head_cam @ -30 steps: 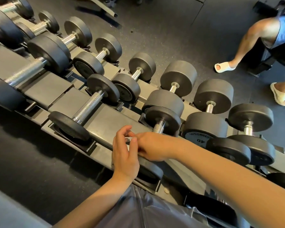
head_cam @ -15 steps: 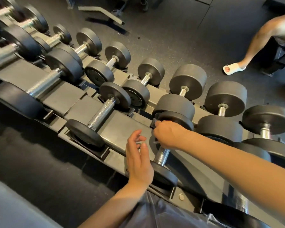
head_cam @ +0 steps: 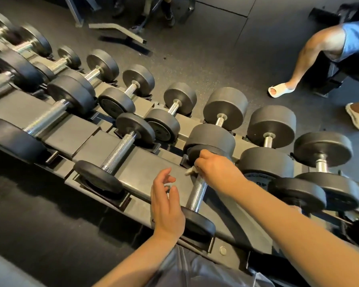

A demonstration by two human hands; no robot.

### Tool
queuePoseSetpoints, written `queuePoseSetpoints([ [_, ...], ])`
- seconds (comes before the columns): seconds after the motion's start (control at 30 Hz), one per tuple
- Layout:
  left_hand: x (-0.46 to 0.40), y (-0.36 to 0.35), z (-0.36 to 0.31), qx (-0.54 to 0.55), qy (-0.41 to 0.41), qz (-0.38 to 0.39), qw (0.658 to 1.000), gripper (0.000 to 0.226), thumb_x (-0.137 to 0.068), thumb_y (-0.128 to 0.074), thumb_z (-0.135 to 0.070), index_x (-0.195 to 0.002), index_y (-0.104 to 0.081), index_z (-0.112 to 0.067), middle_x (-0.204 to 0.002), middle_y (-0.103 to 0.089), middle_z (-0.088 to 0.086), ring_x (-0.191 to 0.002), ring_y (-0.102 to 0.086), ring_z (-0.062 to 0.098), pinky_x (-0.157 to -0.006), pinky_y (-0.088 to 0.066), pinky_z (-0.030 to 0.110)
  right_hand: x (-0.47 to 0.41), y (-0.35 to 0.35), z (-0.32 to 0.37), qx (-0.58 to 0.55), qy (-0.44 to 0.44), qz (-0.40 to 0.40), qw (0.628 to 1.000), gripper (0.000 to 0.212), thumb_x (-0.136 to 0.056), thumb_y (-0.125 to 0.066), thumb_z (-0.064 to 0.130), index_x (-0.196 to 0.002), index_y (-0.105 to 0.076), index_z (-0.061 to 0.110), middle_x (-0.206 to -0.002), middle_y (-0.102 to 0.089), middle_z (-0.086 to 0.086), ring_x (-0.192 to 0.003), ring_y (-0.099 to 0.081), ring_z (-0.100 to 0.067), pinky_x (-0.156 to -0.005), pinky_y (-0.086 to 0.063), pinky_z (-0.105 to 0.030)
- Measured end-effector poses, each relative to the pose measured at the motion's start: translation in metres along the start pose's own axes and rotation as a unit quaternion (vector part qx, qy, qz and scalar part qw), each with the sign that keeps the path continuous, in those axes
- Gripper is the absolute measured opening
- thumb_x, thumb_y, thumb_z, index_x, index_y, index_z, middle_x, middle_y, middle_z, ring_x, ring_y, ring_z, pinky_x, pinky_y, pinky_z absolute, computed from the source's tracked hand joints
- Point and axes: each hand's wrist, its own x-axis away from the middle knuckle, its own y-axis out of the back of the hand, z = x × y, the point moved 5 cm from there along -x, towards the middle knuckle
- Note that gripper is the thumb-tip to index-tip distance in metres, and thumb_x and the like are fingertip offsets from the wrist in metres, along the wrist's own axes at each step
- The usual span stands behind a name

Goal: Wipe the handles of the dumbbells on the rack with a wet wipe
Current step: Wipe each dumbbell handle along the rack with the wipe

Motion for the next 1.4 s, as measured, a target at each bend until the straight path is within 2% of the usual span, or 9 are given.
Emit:
queuePoseSetpoints([
  [0.17, -0.001, 0.000, -0.002, 0.008, -0.002, 0.005, 1.000, 0.036, -0.089, -0.032, -0.040, -0.125, -0.038, -0.044, -0.108, -0.052, -0.003, -0.102, -0.050, 0.013, -0.085, -0.043, 0.021, 0.036, -0.017, -0.001, -0.255, -0.220, -0.227, 0.914, 0.015, -0.095, -0.054, 0.018, -0.106, -0.064, 0.017, -0.109, -0.054, 0.002, -0.089, -0.048, -0.003, -0.073, -0.035, -0.004],
  [0.3, -0.001, 0.001, -0.002, 0.015, 0.009, 0.017, 1.000, 0.033, -0.088, -0.035, -0.039, -0.120, -0.042, -0.043, -0.108, -0.052, -0.004, -0.100, -0.050, 0.009, -0.083, -0.042, 0.016, 0.063, -0.041, 0.002, -0.506, -0.309, -0.164, 0.789, 0.005, -0.090, -0.059, 0.017, -0.088, -0.058, 0.022, -0.105, -0.057, 0.003, -0.083, -0.061, -0.009, -0.064, -0.050, -0.016],
  [0.43, -0.005, 0.000, -0.007, -0.027, 0.016, 0.083, 0.996, 0.026, -0.094, -0.044, -0.022, -0.109, -0.046, -0.043, -0.107, -0.049, -0.013, -0.101, -0.049, -0.001, -0.082, -0.040, 0.012, 0.076, -0.037, 0.021, -0.460, -0.197, -0.019, 0.866, 0.007, -0.086, -0.066, 0.015, -0.082, -0.063, 0.020, -0.095, -0.060, 0.008, -0.075, -0.055, 0.003, -0.065, -0.043, -0.010],
  [0.53, -0.007, 0.011, -0.020, -0.103, -0.044, 0.113, 0.987, 0.023, -0.094, -0.055, -0.011, -0.103, -0.054, -0.033, -0.105, -0.049, -0.020, -0.101, -0.049, -0.009, -0.081, -0.038, 0.004, 0.072, -0.021, 0.023, -0.369, -0.166, -0.031, 0.914, 0.010, -0.086, -0.065, 0.015, -0.082, -0.063, 0.025, -0.094, -0.055, 0.015, -0.086, -0.051, 0.000, -0.072, -0.039, -0.009],
  [0.7, -0.044, 0.076, -0.048, -0.174, -0.197, 0.057, 0.963, 0.023, -0.091, -0.047, -0.024, -0.099, -0.066, -0.014, -0.099, -0.058, -0.011, -0.094, -0.053, 0.001, -0.088, -0.037, 0.005, 0.050, 0.018, 0.038, -0.437, -0.202, -0.132, 0.867, 0.018, -0.086, -0.066, 0.018, -0.094, -0.059, 0.033, -0.100, -0.056, 0.015, -0.085, -0.055, -0.001, -0.064, -0.042, -0.010],
  [0.83, -0.098, 0.129, -0.036, -0.220, -0.189, 0.044, 0.956, 0.030, -0.089, -0.049, -0.034, -0.108, -0.062, -0.015, -0.105, -0.053, -0.011, -0.098, -0.045, 0.002, -0.089, -0.031, 0.006, -0.009, 0.021, 0.088, -0.430, -0.180, -0.134, 0.875, 0.019, -0.085, -0.068, 0.020, -0.094, -0.060, 0.034, -0.102, -0.056, 0.015, -0.084, -0.054, -0.004, -0.072, -0.042, -0.013],
  [1.0, -0.152, 0.156, 0.010, -0.269, -0.162, 0.190, 0.930, 0.060, -0.079, -0.052, -0.057, -0.131, -0.045, -0.027, -0.124, -0.048, -0.008, -0.114, -0.045, 0.014, -0.096, -0.041, 0.040, -0.110, 0.010, 0.128, -0.356, -0.226, -0.240, 0.875, 0.021, -0.090, -0.061, 0.011, -0.109, -0.068, 0.016, -0.103, -0.059, 0.000, -0.084, -0.053, -0.005, -0.069, -0.032, -0.002],
  [1.13, -0.163, 0.152, 0.021, -0.182, -0.130, 0.292, 0.930, 0.068, -0.077, -0.053, -0.054, -0.139, -0.042, -0.026, -0.129, -0.048, -0.009, -0.120, -0.044, 0.010, -0.100, -0.042, 0.042, -0.145, 0.001, 0.134, -0.223, -0.269, -0.292, 0.891, 0.018, -0.091, -0.059, 0.012, -0.103, -0.071, 0.008, -0.096, -0.062, -0.008, -0.085, -0.058, -0.019, -0.067, -0.027, -0.011],
  [1.4, -0.166, 0.150, 0.024, -0.147, -0.114, 0.347, 0.919, 0.064, -0.076, -0.053, -0.055, -0.132, -0.041, -0.029, -0.125, -0.048, -0.013, -0.114, -0.047, 0.003, -0.097, -0.046, 0.035, -0.136, -0.011, 0.131, -0.327, -0.404, -0.373, 0.769, 0.012, -0.090, -0.060, 0.012, -0.091, -0.070, 0.017, -0.080, -0.062, 0.009, -0.071, -0.053, -0.001, -0.067, -0.037, -0.002],
])
